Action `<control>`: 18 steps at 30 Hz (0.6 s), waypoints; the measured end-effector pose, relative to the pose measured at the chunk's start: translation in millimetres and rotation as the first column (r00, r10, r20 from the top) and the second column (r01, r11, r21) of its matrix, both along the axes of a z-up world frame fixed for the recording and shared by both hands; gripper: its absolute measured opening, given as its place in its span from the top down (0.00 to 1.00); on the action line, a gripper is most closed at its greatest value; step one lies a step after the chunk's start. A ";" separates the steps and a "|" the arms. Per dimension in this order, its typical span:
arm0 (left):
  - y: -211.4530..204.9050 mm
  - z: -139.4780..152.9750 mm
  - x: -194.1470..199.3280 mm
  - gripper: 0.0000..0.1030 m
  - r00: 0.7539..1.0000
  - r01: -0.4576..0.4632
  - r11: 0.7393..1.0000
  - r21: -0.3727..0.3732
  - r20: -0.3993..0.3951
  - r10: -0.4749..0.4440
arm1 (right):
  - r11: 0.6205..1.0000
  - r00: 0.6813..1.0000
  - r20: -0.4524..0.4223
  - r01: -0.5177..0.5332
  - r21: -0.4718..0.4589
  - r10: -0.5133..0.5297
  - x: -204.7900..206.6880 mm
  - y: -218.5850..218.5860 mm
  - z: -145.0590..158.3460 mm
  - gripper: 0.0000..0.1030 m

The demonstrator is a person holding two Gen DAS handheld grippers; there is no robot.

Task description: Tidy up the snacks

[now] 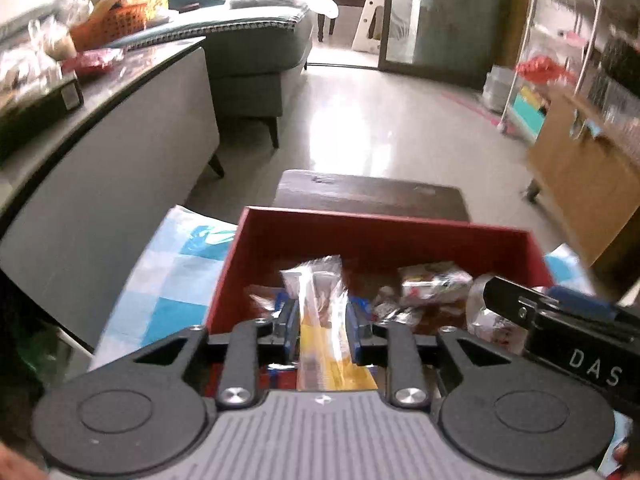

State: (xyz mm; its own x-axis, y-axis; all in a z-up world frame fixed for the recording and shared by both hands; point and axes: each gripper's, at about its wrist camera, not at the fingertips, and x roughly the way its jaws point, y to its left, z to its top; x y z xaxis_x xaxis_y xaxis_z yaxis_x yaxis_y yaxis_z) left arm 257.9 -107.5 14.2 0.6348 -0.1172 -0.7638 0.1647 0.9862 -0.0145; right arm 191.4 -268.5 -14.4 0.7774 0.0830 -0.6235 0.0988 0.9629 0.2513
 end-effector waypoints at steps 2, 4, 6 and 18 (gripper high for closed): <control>4.0 -1.5 -4.0 0.69 1.000 0.005 1.000 0.000 -0.012 -0.005 | 1.000 1.000 -0.022 0.003 -0.018 -0.003 0.8 4.3 -5.0 0.28; 11.7 0.0 -12.1 0.67 1.000 0.002 1.000 -0.027 -0.027 -0.002 | 1.000 1.000 -0.026 0.001 -0.032 -0.002 -4.1 7.8 -4.2 0.28; 20.0 4.2 -23.4 0.64 1.000 0.002 0.999 -0.045 -0.030 -0.003 | 0.999 0.999 -0.031 0.010 -0.045 -0.011 -13.8 11.4 1.7 0.27; 73.0 27.9 -122.9 0.45 0.999 0.040 0.997 -0.071 -0.001 -0.040 | 0.999 0.998 -0.063 0.009 -0.051 -0.012 -120.4 48.6 19.7 0.17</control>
